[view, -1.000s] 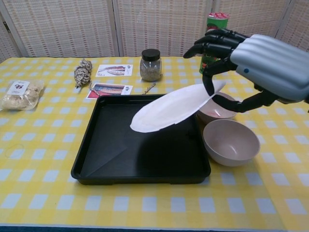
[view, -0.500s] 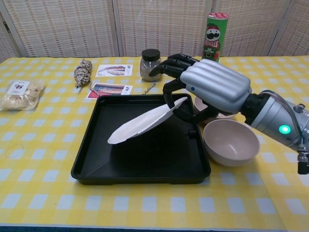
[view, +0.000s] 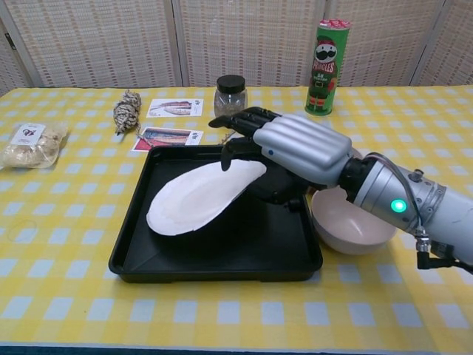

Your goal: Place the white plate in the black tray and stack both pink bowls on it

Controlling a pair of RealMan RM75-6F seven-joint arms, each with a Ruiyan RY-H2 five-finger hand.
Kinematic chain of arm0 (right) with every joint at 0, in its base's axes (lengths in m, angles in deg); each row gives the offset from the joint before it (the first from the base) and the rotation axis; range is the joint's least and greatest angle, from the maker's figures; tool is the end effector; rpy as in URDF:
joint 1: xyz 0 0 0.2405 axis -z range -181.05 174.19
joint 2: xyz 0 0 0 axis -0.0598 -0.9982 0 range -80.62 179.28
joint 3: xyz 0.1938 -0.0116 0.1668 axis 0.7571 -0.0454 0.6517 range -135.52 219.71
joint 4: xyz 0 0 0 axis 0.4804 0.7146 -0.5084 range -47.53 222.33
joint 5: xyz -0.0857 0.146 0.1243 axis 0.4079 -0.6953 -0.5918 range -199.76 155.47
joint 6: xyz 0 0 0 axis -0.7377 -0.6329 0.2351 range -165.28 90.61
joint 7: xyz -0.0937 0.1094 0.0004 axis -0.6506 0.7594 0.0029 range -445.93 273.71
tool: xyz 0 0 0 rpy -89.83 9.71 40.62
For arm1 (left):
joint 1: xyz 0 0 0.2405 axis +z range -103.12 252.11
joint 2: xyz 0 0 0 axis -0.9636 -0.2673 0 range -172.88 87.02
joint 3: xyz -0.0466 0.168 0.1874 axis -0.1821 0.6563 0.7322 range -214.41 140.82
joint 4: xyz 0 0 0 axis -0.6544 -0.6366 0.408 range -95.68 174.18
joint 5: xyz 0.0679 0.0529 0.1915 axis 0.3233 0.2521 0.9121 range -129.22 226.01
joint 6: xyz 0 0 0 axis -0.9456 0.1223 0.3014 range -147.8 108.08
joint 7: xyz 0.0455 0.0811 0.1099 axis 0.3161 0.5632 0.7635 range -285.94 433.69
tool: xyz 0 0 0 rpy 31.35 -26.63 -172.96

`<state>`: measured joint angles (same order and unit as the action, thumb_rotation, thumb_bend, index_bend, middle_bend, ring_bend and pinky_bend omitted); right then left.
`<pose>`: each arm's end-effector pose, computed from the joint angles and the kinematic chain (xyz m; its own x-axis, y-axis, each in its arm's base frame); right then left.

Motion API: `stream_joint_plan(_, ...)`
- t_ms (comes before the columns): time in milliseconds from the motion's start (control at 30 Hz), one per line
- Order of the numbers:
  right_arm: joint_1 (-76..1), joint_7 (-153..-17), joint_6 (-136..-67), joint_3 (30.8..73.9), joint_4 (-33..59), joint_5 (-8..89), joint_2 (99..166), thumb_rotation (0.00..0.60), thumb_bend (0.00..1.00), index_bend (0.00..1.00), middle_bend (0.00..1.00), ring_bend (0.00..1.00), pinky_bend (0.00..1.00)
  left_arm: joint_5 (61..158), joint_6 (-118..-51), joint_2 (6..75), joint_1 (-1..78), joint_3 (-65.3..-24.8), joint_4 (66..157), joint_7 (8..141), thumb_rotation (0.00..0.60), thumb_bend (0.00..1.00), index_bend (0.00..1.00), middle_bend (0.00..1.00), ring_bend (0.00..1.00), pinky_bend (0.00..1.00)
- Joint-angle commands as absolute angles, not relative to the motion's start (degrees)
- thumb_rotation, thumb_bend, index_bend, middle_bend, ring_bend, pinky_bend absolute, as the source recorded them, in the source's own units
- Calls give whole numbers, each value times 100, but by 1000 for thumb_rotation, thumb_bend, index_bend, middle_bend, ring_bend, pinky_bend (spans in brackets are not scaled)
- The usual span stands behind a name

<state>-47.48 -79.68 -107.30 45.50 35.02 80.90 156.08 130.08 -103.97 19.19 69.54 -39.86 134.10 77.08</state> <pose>-0.1230 -0.3206 -0.0786 0.4296 -0.0175 0.9028 -0.5764 -0.7749 0.2593 -0.3151 0.1814 0.1684 0.4312 0.0192 0.9021 0.9001 0.0596 -0.4315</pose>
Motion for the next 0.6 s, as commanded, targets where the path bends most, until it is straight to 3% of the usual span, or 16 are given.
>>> stream_joint_plan(33, -4757, -7985, -10547, 4510, 3243, 7940, 15471, 600, 482, 253, 16, 28, 0, 13018, -10386, 1922, 6944, -3989, 13399, 7690, 600, 411, 0, 0, 0, 0)
stream_joint_plan(133, -4753, -8119, -10263, 4468, 2847, 7771, 15231, 600, 483, 114, 0, 3, 0, 13043, -10385, 1930, 6938, -3986, 13383, 7689, 600, 411, 0, 0, 0, 0)
stream_joint_plan(233, -4731, -8274, -10107, 4446, 2483, 7638, 15024, 600, 483, 50, 0, 0, 0, 13038, -10361, 1937, 6930, -3986, 13379, 7698, 600, 411, 0, 0, 0, 0)
stream_joint_plan(467, -4747, -8505, -9638, 4480, 1748, 7237, 14667, 600, 445, 0, 0, 0, 0, 13017, -10319, 1942, 6911, -3996, 13389, 7703, 600, 411, 0, 0, 0, 0)
stream_joint_plan(600, -4677, -8394, -9705, 4470, 1153, 7175, 14293, 600, 414, 0, 0, 0, 0, 13057, -10352, 1929, 6925, -3987, 13388, 7683, 600, 411, 0, 0, 0, 0)
